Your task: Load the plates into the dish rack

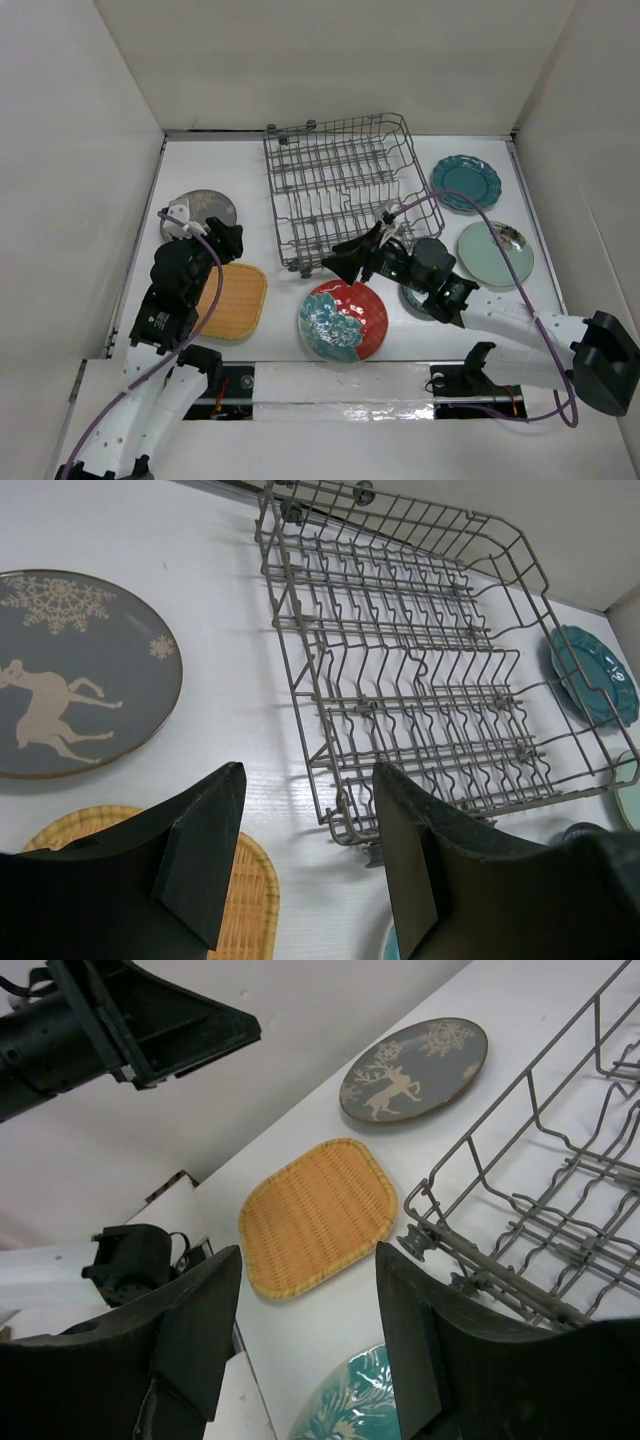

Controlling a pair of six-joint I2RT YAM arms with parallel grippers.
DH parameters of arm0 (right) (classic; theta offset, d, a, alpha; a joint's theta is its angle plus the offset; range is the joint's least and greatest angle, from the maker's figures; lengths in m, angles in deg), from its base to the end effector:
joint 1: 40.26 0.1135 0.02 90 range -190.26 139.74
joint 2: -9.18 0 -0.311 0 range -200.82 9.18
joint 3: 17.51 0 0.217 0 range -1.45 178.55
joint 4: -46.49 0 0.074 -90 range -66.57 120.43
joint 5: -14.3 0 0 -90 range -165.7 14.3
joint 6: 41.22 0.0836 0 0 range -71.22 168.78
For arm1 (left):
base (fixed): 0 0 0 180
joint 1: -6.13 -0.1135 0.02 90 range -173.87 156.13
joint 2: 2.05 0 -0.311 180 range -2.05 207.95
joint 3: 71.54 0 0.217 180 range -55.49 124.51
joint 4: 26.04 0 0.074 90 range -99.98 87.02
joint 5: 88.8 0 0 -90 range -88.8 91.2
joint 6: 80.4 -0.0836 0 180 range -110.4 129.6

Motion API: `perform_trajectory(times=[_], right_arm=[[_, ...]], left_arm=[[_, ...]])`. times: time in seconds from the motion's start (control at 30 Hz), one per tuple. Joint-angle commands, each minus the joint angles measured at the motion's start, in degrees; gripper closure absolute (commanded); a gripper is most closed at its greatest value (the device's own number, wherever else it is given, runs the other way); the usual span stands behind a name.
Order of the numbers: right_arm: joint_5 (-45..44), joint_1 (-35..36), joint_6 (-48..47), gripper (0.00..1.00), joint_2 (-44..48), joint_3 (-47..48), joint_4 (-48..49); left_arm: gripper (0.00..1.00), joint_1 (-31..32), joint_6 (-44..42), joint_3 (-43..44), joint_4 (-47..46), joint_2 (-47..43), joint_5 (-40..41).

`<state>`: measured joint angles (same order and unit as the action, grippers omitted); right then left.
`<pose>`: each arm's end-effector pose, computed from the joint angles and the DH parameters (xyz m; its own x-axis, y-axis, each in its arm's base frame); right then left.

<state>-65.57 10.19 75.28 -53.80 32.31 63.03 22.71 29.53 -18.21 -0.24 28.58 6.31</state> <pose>0.1453 0.1991 0.3504 -0.3550 0.2600 -0.8980 -0.7961 0.4195 0.4361 0.1072 -0.0241 0.3472 -0.1166 -0.3195 -0.9404 0.1694 0.9266 -0.3358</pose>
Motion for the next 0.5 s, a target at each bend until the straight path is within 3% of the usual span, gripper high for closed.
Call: perform_trajectory(times=[0.0,0.1,0.13,0.2,0.3,0.37,0.47], right_arm=[[0.50,0.61,1.18,0.42,0.93,0.17,4.84],[0.07,0.61,1.10,0.58,1.02,0.25,4.49],[0.33,0.61,1.10,0.82,0.84,0.52,3.45],[1.11,0.61,1.01,0.99,0.58,1.22,2.65],[1.65,0.61,0.83,1.00,-0.39,1.83,1.94],[2.43,0.61,0.92,1.00,-1.00,2.19,1.41],[2.00,0.61,0.83,1.00,-1.18,2.36,1.15]], left_arm=[[0.49,0.30,2.84,3.33,-3.66,1.97,0.44],[0.50,0.30,4.59,3.50,-6.30,4.08,-0.97],[0.54,0.30,5.56,3.68,-6.66,5.48,-0.89],[0.64,0.30,6.44,4.12,-7.10,7.07,1.55],[0.86,-1.53,10.39,3.94,-8.32,10.49,6.13],[1.00,-4.26,12.41,4.29,-8.86,14.25,4.23],[1.00,-10.76,17.07,4.04,-10.95,19.35,-2.54]])
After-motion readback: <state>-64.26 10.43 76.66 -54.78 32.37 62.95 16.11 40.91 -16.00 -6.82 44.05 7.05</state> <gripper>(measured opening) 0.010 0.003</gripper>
